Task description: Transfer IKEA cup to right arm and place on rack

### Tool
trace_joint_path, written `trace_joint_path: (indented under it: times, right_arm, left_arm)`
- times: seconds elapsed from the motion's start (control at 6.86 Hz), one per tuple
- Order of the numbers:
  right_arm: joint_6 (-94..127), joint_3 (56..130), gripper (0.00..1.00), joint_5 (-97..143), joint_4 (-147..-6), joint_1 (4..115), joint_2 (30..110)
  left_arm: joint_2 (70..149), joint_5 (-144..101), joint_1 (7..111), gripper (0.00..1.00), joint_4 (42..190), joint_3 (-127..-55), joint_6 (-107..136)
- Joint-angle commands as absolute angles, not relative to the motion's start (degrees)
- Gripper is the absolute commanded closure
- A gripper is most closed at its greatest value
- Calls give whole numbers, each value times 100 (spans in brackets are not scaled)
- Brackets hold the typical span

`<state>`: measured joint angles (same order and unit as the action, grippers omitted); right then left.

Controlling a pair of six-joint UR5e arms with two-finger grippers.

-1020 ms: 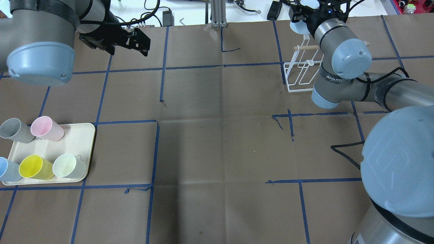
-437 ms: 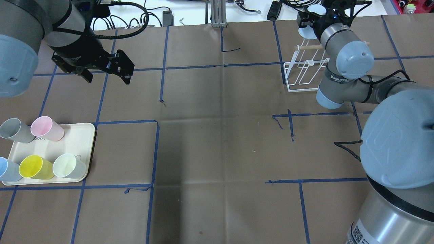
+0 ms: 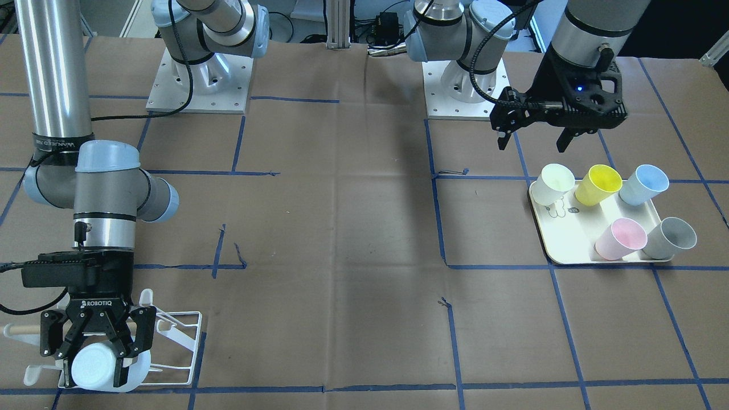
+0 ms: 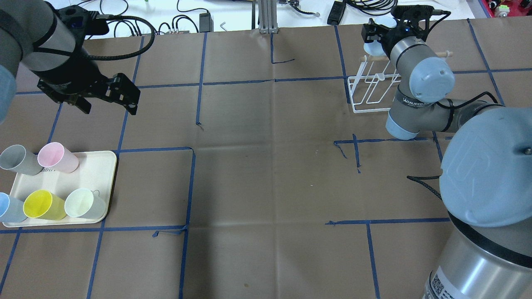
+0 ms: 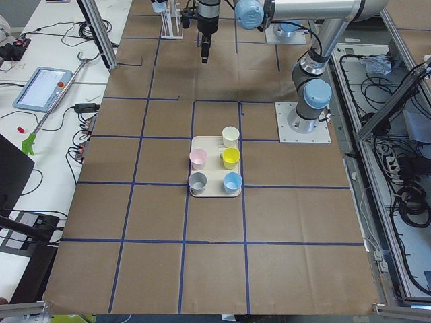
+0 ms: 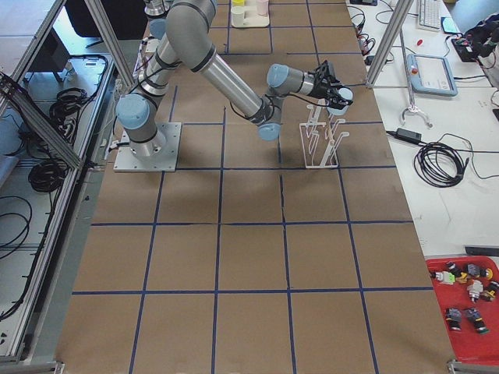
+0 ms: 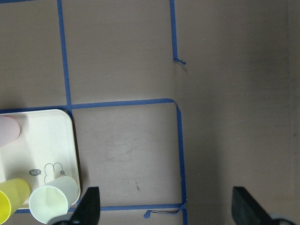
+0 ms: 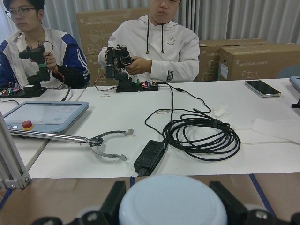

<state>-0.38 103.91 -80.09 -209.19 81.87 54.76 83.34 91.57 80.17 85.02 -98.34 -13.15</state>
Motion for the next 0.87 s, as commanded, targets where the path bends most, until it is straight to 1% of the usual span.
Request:
trace_joint_path:
  times: [0.0,0.44,0.58,0.73]
  right_arm:
    - [130,10345,1,-8016,-21093,8191,5467]
    - [149,10362,0,-8024,-21041,8209,5519]
    - [149,10354,0,-8024,-21041,8218,5520]
    - [141,10354,0,-8024,-21041,8235,5598]
  left_arm:
    - [7912,9158,7045,1,8482,-10587,-2376]
    - [7787,9158,5945,1,8420,-11257,-3337]
    - [7805,9150,5611,3,8220,-11520,-3653]
    - [7796,9149,5529,3,7713,-11870,-3717]
